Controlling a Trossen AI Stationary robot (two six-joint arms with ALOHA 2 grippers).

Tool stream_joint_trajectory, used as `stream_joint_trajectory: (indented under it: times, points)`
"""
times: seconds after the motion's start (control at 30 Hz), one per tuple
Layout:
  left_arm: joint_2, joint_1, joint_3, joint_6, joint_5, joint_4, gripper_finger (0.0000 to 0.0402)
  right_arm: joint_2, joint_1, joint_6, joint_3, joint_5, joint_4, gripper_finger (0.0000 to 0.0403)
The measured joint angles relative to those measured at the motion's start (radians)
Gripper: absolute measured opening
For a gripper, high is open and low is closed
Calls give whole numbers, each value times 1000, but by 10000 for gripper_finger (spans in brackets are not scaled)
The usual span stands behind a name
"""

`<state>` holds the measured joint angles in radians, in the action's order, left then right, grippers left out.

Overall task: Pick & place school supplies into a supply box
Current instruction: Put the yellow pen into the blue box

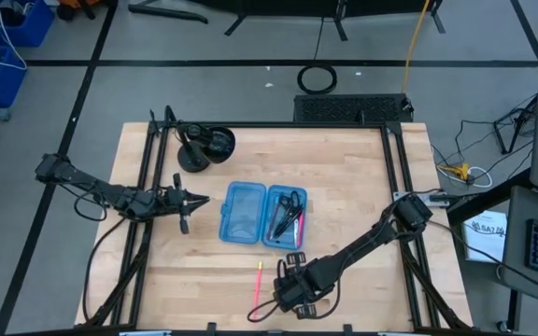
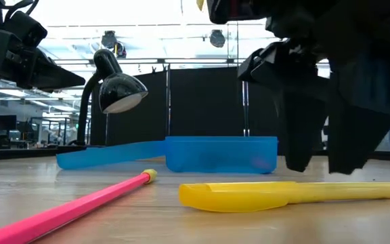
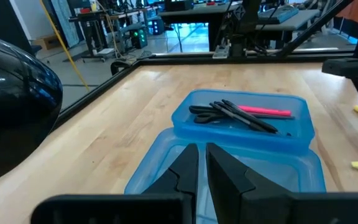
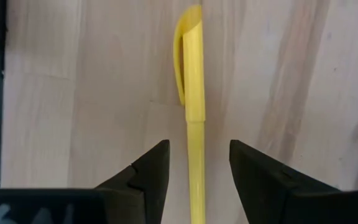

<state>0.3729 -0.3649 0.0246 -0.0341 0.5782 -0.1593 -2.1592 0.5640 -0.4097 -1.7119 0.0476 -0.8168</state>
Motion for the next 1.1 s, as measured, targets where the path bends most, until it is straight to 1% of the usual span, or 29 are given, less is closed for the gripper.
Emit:
stream_joint_trajectory:
  times: [0.1,0.23,0.5,0.6,0.73,0.83,0.9,1.03,1.1]
  points:
    - [0,0,0,3,0,0,37,1,1,12,24,1,43,155]
    - [0,0,0,2,-1,0,37,4,2,24,99,8,116,153]
    - [0,0,0,1,-1,-2,37,7,2,37,170,32,151,149]
    - [0,0,0,3,-1,-2,37,6,2,31,180,34,150,126]
    - [0,0,0,3,0,-2,37,5,1,9,197,30,161,65]
    - [0,0,0,3,0,-2,37,5,-3,-6,214,-16,184,21]
    - [0,0,0,3,0,-2,37,4,-4,-27,218,-25,192,19]
    - [0,0,0,3,0,-2,37,12,-4,-81,219,-22,206,35]
    - [0,0,0,3,0,-2,37,25,-4,-101,219,-19,219,34]
